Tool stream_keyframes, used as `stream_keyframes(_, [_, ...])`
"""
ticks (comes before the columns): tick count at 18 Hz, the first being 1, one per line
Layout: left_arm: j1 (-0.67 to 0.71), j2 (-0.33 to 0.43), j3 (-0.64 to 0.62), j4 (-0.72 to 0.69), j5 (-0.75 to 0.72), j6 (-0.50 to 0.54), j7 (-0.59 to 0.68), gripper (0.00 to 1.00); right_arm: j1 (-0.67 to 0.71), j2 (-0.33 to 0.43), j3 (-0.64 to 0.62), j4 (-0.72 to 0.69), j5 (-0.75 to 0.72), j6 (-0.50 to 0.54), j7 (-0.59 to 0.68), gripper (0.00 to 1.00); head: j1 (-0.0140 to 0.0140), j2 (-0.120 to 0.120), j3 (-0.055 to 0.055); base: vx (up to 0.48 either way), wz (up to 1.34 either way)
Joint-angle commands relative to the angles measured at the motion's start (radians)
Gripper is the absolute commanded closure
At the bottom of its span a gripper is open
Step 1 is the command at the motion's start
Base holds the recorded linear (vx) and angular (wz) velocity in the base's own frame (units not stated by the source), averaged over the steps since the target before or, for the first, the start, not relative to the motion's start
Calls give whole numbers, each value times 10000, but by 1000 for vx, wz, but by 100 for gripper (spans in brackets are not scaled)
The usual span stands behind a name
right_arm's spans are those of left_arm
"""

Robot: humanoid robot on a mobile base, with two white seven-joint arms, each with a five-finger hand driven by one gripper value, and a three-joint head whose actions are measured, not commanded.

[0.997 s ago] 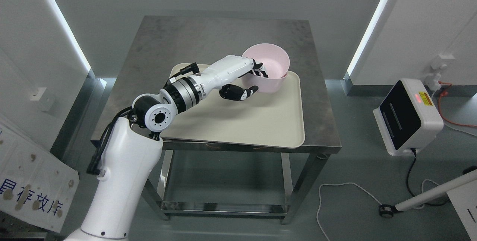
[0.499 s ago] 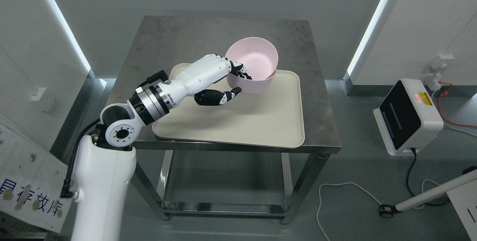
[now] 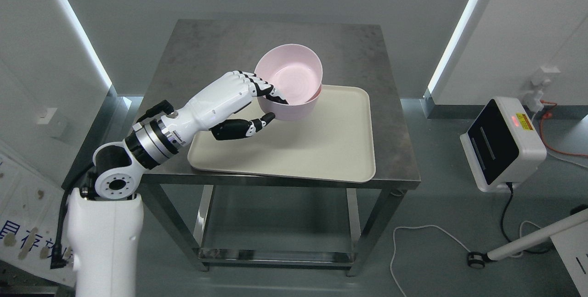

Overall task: Stack pink IKEA bowls on left shelf middle
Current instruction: 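Lift the stacked bowls off the tray with the left hand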

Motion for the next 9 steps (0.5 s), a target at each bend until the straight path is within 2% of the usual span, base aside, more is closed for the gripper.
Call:
stream_keyframes(1, [283, 175, 1386, -465, 283, -186, -30, 97, 291, -175, -107, -337, 0, 14, 4, 0, 0, 0, 0, 0, 0])
stream_keyframes(9, [712, 175, 1385, -465, 451, -186, -14, 96, 291, -175, -108, -337, 0, 14, 4, 0, 0, 0, 0, -9, -7])
